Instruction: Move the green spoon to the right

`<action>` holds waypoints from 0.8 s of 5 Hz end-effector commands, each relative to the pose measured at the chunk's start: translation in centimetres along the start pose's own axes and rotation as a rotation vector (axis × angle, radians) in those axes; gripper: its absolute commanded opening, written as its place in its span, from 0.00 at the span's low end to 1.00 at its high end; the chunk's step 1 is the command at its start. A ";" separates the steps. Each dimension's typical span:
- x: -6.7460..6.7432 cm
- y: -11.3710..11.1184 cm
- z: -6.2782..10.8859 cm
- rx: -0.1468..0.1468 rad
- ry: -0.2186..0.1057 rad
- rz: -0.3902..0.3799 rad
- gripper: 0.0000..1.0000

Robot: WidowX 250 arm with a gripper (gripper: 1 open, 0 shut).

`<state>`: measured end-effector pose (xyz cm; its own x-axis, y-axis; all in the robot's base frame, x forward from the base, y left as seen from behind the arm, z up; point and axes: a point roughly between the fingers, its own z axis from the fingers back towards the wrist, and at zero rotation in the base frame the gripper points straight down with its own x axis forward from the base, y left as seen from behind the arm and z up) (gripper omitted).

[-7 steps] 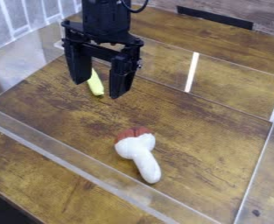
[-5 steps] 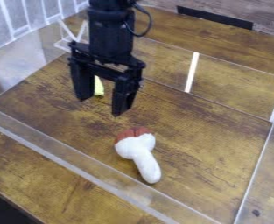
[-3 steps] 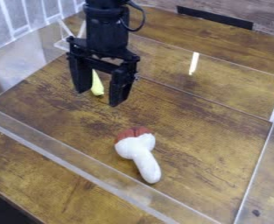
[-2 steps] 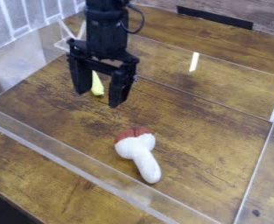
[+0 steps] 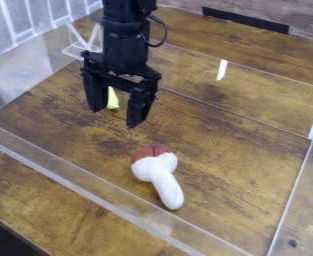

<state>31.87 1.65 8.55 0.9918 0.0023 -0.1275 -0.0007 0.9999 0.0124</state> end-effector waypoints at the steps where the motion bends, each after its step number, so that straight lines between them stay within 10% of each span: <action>1: 0.6 0.6 0.7 0.003 -0.031 0.020 1.00; 4: 2.5 0.4 -0.2 0.012 -0.038 0.012 1.00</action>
<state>33.49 1.81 6.35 0.9886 0.0123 -0.1503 -0.0096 0.9998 0.0187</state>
